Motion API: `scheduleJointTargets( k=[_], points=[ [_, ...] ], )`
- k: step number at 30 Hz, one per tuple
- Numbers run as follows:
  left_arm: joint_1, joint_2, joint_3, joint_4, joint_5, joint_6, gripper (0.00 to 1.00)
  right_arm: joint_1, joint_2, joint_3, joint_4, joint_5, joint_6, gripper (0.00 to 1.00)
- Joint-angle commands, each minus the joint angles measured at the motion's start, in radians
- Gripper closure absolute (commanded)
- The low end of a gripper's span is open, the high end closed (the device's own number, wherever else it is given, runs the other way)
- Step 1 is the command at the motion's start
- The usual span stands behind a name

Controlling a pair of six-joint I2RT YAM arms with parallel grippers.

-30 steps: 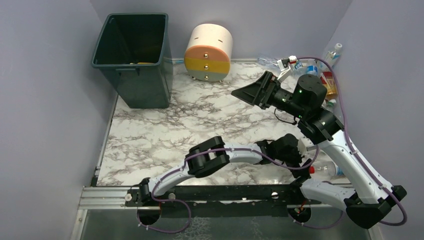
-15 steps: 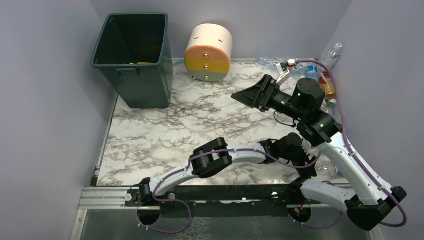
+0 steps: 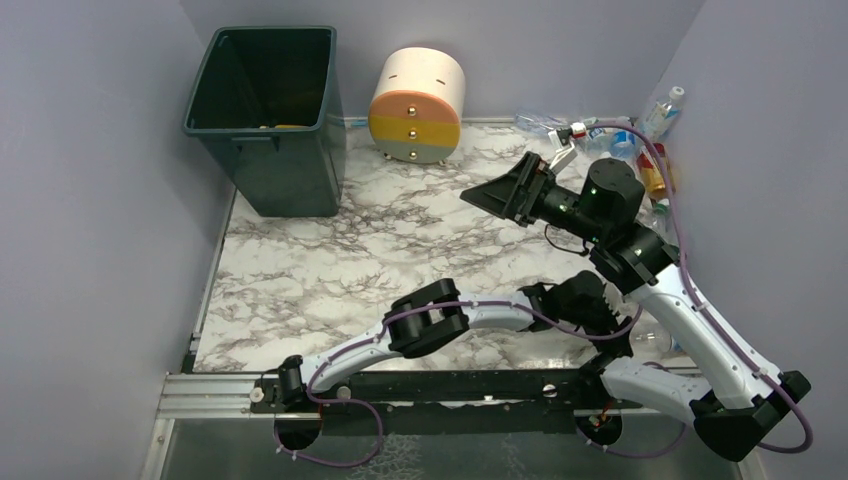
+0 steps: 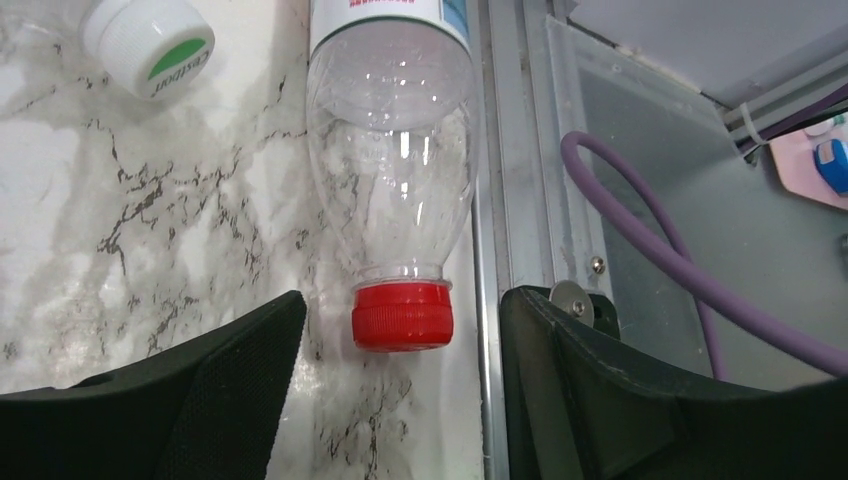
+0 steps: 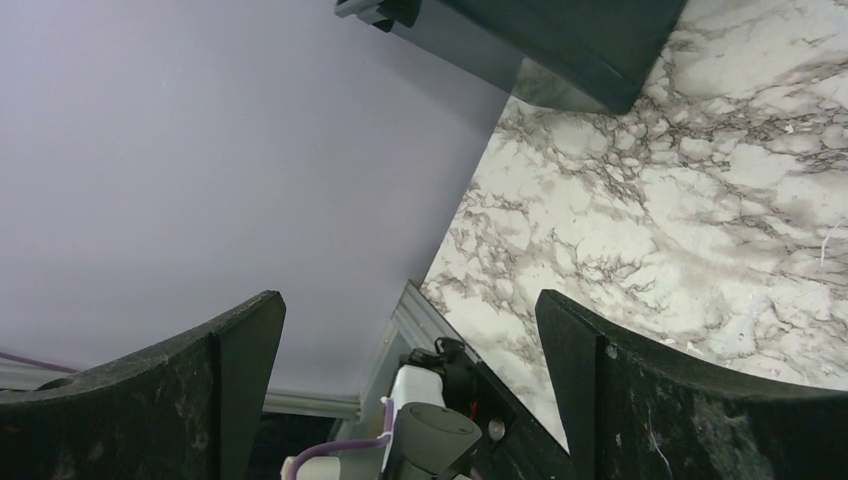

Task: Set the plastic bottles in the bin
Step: Pick up the plastic bottle from the corner of the board.

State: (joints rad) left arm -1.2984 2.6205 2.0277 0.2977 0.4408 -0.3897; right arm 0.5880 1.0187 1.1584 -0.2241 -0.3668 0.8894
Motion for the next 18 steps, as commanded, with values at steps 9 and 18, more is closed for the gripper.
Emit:
scheduleJointTargets(
  k=[9,18],
  points=[
    [-0.010,0.051,0.078,0.009,-0.010,-0.012,0.36,0.006,-0.009,-0.040,0.055,-0.034,0.001,0.01],
    [-0.007,0.073,0.103,-0.037,-0.039,0.003,0.44,0.006,-0.002,-0.045,0.060,-0.037,0.000,0.01]
  ],
)
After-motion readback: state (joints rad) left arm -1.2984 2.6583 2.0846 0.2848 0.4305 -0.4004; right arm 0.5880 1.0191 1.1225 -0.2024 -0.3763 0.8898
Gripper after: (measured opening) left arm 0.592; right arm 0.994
